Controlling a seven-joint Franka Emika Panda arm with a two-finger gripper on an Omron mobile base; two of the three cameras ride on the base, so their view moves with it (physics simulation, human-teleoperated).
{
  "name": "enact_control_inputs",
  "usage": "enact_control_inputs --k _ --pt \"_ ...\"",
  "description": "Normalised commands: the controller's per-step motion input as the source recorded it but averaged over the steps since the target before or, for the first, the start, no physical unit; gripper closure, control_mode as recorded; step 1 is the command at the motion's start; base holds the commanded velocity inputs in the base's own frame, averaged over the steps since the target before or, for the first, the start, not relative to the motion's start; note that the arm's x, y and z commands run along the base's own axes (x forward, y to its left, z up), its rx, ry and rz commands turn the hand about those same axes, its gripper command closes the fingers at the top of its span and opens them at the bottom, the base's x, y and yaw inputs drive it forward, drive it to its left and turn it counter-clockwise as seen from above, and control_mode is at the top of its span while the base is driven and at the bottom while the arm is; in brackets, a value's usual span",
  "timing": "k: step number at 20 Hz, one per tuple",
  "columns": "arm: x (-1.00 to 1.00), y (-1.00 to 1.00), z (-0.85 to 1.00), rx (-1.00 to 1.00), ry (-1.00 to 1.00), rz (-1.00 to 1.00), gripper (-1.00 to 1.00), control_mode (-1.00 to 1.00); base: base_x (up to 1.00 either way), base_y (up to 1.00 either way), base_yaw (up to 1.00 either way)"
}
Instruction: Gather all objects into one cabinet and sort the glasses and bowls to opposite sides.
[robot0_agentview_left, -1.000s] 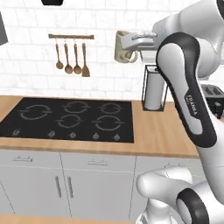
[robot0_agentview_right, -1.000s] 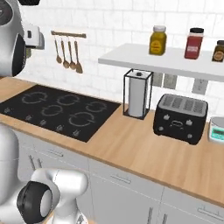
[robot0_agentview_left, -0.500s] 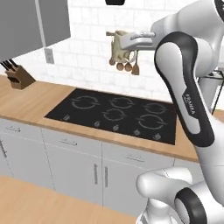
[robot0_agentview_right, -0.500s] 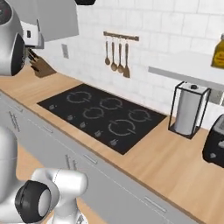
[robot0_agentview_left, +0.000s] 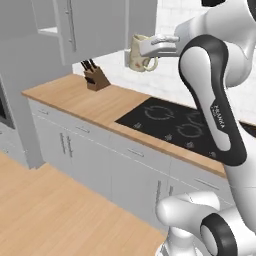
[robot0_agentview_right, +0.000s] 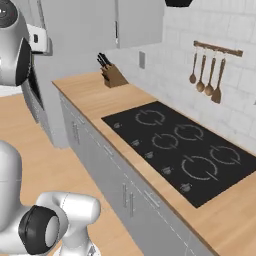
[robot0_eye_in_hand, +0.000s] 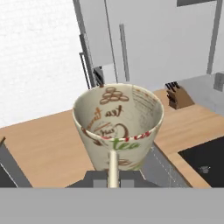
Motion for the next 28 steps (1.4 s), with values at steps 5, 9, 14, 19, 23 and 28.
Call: enact_control_inputs --k 5,9,14,19,23,28 --pt "0.0 0.0 0.0 0.0 0.0 0.0 1.0 1.0 0.01 0.68 0.57" --pt "0.0 0.0 0.0 0.0 0.0 0.0 1.0 1.0 0.32 0.57 0.49" --pt "0.0 0.0 0.0 0.0 0.0 0.0 1.0 1.0 0.83 0.74 0.12" --pt "0.0 0.0 0.0 0.0 0.0 0.0 1.0 1.0 0.97 0.87 -0.03" --pt "0.0 0.0 0.0 0.0 0.0 0.0 1.0 1.0 0.9 0.96 -0.16" --pt "0.0 0.0 0.0 0.0 0.0 0.0 1.0 1.0 0.6 0.75 -0.29"
